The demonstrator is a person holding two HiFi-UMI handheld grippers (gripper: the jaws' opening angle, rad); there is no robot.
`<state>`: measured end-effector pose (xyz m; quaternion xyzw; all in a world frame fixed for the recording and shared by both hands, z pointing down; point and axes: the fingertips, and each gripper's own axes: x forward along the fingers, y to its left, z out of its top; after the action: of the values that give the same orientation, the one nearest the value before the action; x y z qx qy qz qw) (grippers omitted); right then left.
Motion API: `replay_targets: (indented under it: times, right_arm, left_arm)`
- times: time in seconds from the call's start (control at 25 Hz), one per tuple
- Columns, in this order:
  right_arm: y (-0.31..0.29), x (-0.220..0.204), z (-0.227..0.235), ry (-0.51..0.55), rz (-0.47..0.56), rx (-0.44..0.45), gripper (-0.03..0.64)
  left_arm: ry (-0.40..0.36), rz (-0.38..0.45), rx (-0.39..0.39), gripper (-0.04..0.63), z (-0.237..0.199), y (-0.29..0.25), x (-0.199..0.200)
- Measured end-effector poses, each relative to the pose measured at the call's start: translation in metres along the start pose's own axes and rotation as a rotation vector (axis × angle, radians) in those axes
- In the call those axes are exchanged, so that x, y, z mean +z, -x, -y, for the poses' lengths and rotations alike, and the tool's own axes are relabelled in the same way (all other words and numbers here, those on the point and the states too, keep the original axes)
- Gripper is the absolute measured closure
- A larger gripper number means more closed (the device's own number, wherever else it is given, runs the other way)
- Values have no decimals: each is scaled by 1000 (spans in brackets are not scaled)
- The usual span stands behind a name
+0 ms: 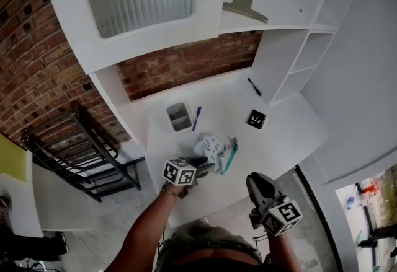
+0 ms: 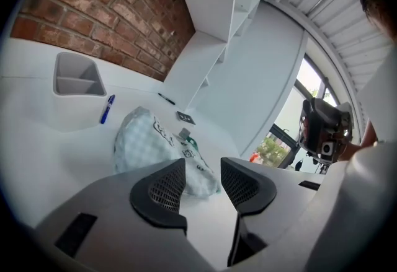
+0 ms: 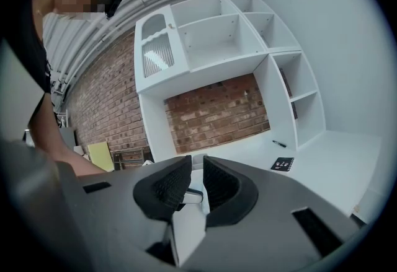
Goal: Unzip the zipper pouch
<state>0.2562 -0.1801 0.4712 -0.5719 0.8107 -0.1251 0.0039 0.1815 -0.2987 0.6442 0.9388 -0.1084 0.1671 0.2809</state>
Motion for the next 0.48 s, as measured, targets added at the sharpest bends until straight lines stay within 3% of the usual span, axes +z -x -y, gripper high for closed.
replay_targets:
  times: [0.28,0.48]
  right_arm:
    - [-9,5,-7,-20,1,6,558]
    - [-14,5,-11,-8,-4,1,561]
  left_arm:
    - [1,66,8,417,9,28,6]
    - [-44,136,67,419,17,69,16]
